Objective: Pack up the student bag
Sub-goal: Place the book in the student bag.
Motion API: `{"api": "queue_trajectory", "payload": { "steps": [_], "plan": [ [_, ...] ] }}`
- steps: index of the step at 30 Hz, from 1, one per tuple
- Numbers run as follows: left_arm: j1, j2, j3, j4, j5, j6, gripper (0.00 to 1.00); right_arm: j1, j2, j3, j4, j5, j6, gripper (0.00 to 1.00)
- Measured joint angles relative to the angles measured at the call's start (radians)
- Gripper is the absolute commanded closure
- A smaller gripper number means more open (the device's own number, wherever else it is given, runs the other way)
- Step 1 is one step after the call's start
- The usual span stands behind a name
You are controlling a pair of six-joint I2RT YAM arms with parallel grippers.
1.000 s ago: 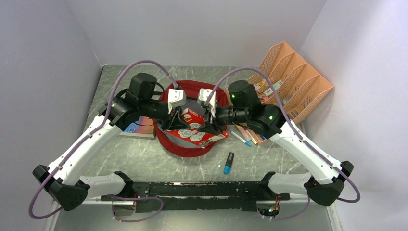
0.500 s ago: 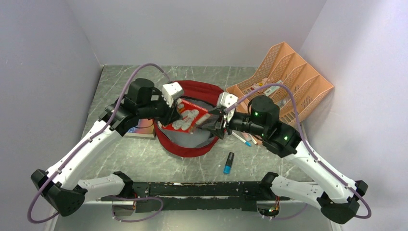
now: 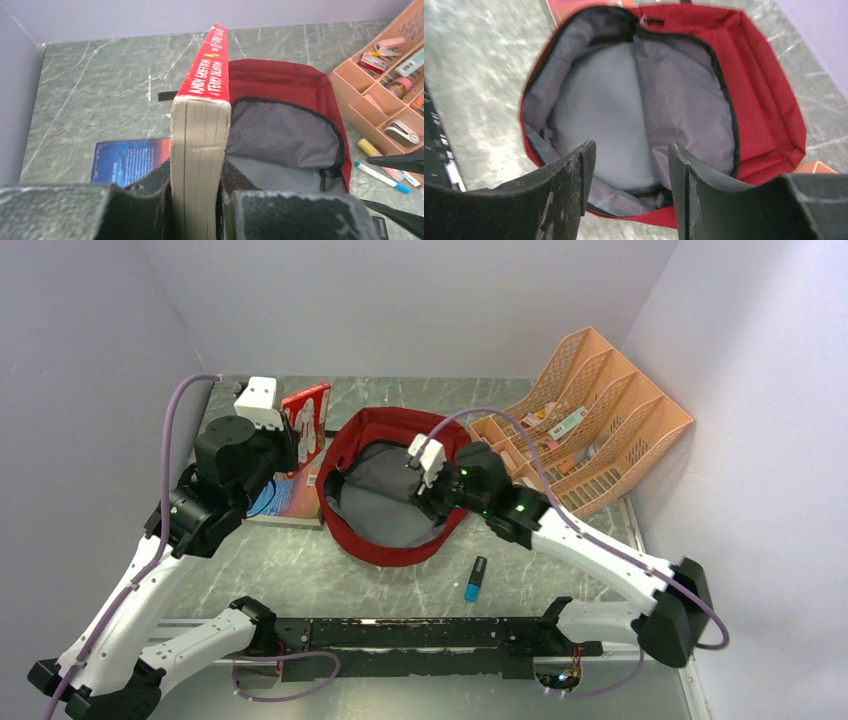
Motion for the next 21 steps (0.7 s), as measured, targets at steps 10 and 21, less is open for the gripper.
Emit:
{"api": "queue_trajectory", "payload": {
  "steps": [10,21],
  "plan": [
    [0.000,-0.084,-0.051,-0.048,-0.152,-0.093,0.95,0.010,0.380,0.075,0.039,0.076,-0.132,0.40],
    [0.000,-0.131,-0.107,-0.077,-0.179,-0.174,0.95,0.040,0.655,0.182,0.125,0.213,-0.248,0.38]
  ]
}}
